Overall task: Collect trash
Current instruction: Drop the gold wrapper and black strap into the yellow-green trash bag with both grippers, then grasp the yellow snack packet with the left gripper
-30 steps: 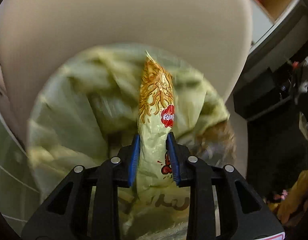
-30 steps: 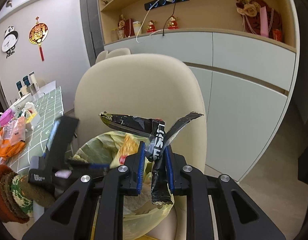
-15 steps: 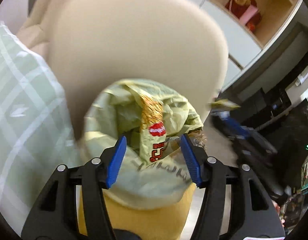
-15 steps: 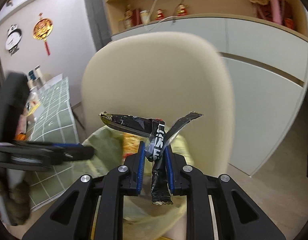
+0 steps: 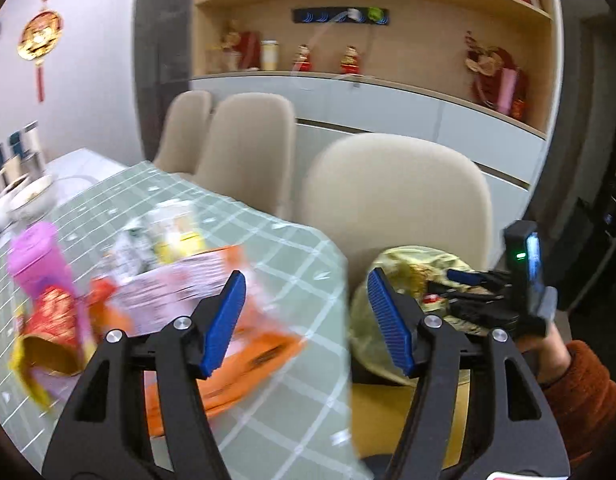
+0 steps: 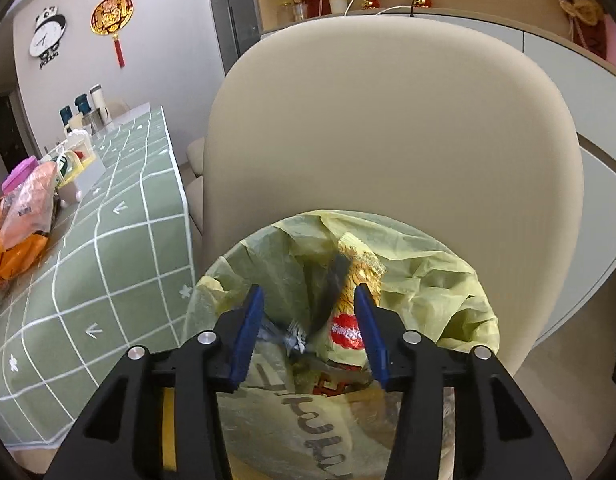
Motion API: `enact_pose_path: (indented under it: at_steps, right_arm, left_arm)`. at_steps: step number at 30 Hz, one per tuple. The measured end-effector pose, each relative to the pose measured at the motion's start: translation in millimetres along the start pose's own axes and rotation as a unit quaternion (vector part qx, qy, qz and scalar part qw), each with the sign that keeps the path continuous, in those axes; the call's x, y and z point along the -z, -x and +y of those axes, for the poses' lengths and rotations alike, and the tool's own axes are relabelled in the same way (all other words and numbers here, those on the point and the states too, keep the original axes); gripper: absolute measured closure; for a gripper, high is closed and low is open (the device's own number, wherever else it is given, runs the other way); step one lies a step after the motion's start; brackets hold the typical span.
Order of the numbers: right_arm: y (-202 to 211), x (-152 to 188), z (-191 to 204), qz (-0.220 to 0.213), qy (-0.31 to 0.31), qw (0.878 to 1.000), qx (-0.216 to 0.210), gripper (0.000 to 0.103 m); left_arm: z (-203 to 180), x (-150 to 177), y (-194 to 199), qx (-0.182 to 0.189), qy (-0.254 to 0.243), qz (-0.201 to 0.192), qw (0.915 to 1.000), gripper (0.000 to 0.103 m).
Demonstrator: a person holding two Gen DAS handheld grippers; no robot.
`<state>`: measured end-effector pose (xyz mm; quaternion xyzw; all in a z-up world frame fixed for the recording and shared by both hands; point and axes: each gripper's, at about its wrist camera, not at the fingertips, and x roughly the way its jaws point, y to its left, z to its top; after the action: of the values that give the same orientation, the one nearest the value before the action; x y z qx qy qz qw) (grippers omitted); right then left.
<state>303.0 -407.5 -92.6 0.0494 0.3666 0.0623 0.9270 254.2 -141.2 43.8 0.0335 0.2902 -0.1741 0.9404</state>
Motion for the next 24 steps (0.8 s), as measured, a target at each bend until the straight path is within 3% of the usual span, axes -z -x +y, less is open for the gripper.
enact_pose_path:
  at_steps: [6, 13, 19, 22, 24]
  right_arm:
    - [35, -10, 20, -0.029, 0.017, 0.999, -0.007, 0.053]
    - [72, -22, 70, -0.051, 0.058, 0.997, 0.014, 0.053]
    - [83, -30, 119, -0.051, 0.083, 0.995, -0.027, 0.053]
    - [85, -31, 147, -0.056, 0.102, 0.992, -0.04, 0.053]
    - [85, -32, 164, -0.058, 0.111, 0.991, -0.051, 0.053]
  left_arm:
    - [62, 14, 28, -0.049, 0.045, -0.018, 0.9977, 0.043]
    - [143, 39, 74, -0.102, 0.11, -0.028, 0.9884, 0.043]
    - [200, 62, 104, -0.141, 0.153, -0.025, 0.9778, 0.041]
    - [217, 73, 106, -0.132, 0.169, -0.01, 0.9767, 0.041]
    - [227, 79, 103, -0.099, 0.175, 0.004, 0.9795, 0.041]
